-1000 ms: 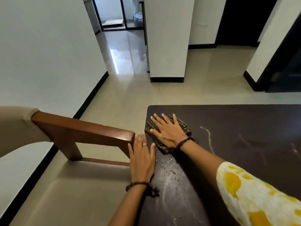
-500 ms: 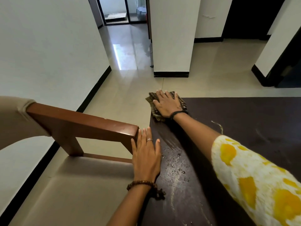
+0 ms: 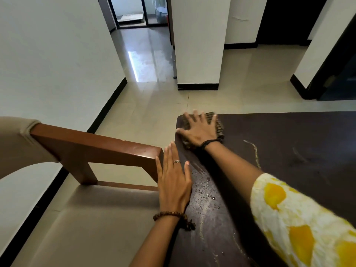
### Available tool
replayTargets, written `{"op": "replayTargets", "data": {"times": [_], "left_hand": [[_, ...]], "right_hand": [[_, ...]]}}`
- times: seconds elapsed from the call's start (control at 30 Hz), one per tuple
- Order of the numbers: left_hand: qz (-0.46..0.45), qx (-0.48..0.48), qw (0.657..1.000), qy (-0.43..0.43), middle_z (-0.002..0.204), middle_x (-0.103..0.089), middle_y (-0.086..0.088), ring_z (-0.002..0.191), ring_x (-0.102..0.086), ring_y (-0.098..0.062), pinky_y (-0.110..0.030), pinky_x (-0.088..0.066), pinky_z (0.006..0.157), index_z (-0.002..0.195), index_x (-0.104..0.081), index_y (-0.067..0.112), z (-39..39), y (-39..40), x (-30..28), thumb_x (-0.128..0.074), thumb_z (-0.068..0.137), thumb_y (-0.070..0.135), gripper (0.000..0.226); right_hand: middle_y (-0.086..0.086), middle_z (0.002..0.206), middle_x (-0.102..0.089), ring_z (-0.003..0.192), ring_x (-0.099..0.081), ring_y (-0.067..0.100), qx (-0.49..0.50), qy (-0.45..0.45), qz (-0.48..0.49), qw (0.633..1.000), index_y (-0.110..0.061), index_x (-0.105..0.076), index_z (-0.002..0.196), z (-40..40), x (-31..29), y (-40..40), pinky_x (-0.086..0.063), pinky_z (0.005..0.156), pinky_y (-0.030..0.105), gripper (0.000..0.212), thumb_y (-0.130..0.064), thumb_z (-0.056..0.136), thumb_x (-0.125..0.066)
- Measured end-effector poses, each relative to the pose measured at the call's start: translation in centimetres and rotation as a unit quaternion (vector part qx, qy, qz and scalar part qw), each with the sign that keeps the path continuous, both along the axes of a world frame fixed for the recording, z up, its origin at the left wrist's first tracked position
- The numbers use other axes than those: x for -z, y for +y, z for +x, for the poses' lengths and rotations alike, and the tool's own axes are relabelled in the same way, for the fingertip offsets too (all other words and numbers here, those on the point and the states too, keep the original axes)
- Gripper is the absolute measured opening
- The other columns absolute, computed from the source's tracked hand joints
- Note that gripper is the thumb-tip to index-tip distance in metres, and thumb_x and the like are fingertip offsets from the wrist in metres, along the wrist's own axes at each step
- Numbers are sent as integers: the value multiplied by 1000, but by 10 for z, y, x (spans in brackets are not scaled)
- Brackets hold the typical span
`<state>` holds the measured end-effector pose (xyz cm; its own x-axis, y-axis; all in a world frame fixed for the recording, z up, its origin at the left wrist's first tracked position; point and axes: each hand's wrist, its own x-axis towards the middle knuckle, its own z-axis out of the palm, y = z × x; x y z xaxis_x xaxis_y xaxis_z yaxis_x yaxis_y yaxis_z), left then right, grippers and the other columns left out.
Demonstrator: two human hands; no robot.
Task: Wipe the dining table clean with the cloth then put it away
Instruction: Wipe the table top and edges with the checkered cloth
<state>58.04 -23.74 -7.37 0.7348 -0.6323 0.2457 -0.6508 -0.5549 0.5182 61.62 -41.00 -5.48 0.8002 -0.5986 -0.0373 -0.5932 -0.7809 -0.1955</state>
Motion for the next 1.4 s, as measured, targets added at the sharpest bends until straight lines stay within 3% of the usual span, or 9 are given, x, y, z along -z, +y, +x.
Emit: {"op": "replayTargets", "data": {"times": [0.1, 0.2, 0.33, 0.53, 0.77, 0.93, 1.03, 1.17, 1.4], "left_hand": [[-46, 8, 999, -3, 152, 7, 5, 139, 9, -4, -27, 12, 112, 142, 10, 22, -2, 1, -2, -11, 88, 41, 61], [-15, 43, 999, 0, 153, 5, 5, 139, 10, -6, -31, 9, 114, 142, 9, 23, -1, 1, -1, -9, 87, 45, 62], [43, 65, 997, 19, 153, -3, 6, 135, 11, 0, -24, 13, 110, 138, 7, 28, 3, -3, 3, 0, 82, 56, 63], [57, 63, 996, 18, 154, -8, 4, 137, 3, -3, -26, 11, 110, 143, -3, 21, 4, -5, 3, -7, 86, 47, 62], [-38, 54, 997, -31, 154, 6, 5, 139, 5, -4, -36, 1, 114, 145, 2, 23, 0, 2, -3, -13, 92, 42, 58], [43, 73, 993, -76, 152, 4, 4, 140, 2, -12, -39, 1, 114, 144, 0, 24, -3, 3, -5, 0, 91, 54, 61], [106, 77, 987, -94, 150, 10, 5, 138, 11, -10, -32, 12, 111, 142, 3, 27, -11, -7, -10, 14, 82, 63, 71], [91, 88, 990, -71, 148, 12, 6, 135, 19, -8, -20, 25, 103, 139, 7, 25, -41, -50, -22, 6, 80, 58, 67], [176, 66, 981, -46, 154, 8, 1, 139, 14, -13, -39, 13, 111, 144, 6, 19, -75, -91, -5, -12, 99, 36, 51]], "right_hand": [[1, 159, -3, 146, -1, 25, -77, 1, 2, 997, -36, -5, 148, -2, -1, 28, 8, 111, 60, 64, -57, 93, -29], [-1, 159, -4, 146, -1, 22, -77, -9, 10, 997, -36, -3, 148, -26, -3, 7, 8, 112, 57, 58, -46, 96, -29], [0, 158, -10, 145, -7, 20, 30, -23, 21, 999, -26, -9, 149, -83, -6, -58, 3, 114, 57, 61, -42, 97, -34], [8, 155, -21, 144, -10, 25, 234, -46, 18, 971, -8, -21, 145, -118, -9, -87, 1, 115, 57, 62, -37, 94, -41], [8, 158, -4, 146, -1, 23, 62, -26, 11, 998, -10, -6, 149, -53, -4, 17, 7, 114, 57, 69, -43, 94, -32], [2, 159, -7, 146, -3, 17, -46, -26, 6, 999, -14, -7, 149, -86, -4, 21, 6, 115, 52, 65, -41, 96, -31], [1, 158, -10, 145, -7, 16, 5, -61, 30, 998, -16, -11, 149, -138, -7, -31, 5, 115, 50, 64, -38, 95, -36], [3, 158, -14, 145, -11, 19, 115, -54, 29, 992, -16, -16, 148, -225, -11, -112, 0, 116, 52, 62, -36, 95, -40], [3, 158, -9, 145, -7, 22, 232, -2, 39, 972, -13, -14, 149, -268, -12, -156, 3, 115, 55, 61, -37, 97, -33]]}}
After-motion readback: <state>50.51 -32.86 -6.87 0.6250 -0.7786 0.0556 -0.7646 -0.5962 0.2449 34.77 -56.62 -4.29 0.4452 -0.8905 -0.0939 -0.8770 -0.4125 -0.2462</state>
